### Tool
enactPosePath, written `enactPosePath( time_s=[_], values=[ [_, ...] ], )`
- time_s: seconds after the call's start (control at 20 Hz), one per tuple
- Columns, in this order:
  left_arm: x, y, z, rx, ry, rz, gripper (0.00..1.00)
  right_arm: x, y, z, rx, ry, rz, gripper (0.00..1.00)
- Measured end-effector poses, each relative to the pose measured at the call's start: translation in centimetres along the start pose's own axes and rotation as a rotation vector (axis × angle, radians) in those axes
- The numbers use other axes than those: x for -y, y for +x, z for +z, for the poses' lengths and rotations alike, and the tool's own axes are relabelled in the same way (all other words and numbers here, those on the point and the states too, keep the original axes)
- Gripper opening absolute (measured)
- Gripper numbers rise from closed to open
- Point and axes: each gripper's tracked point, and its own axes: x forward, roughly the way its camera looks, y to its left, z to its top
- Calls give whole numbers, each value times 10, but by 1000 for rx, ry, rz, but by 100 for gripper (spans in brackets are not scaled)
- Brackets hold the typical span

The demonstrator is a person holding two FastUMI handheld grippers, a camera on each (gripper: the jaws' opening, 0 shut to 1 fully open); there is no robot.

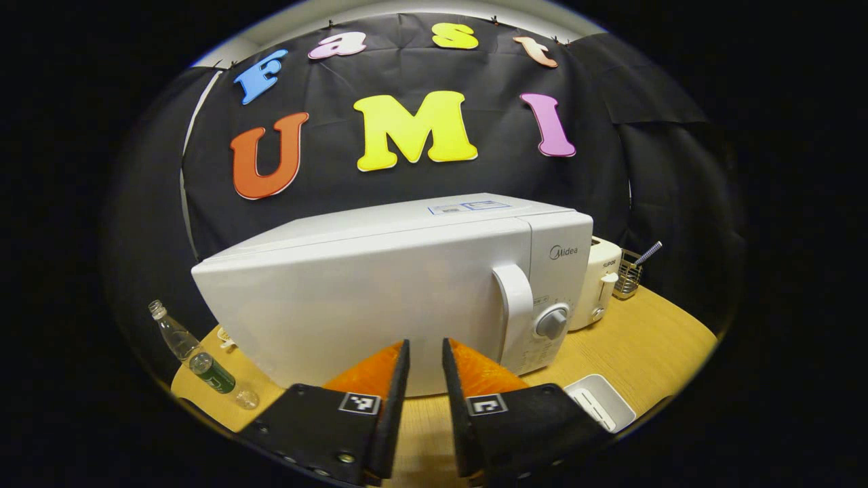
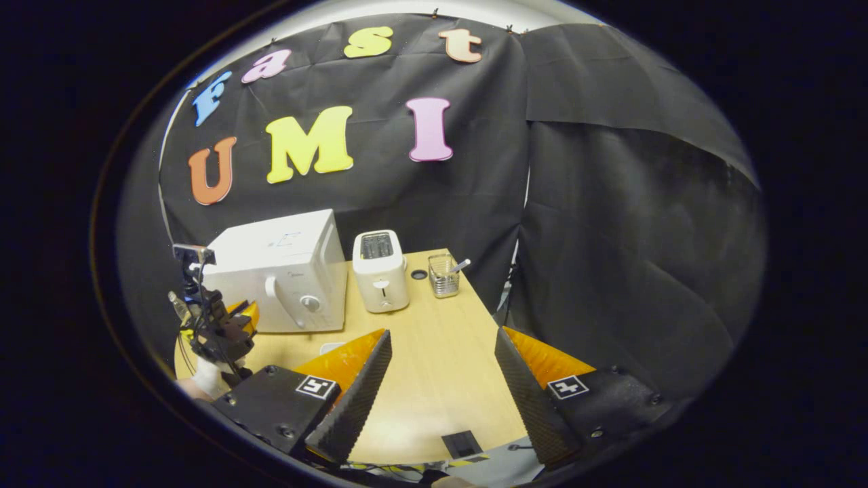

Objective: Open the microwave oven with the left hand, put the food in, and close the microwave oven.

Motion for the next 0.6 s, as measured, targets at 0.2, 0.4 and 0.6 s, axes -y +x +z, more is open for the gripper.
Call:
enactPosePath(
  time_s=[0.2, 0.4, 0.6],
  values=[
    [4, -26, -6, 6, 16, -24, 97, -4, -13, -12, 3, 1, -2, 98],
    [7, -67, 10, 36, 9, -57, 97, -18, -31, -20, 17, -1, 9, 98],
    [0, -122, 41, 78, -17, -79, 97, -42, -55, -19, 64, -26, 41, 98]
  ],
)
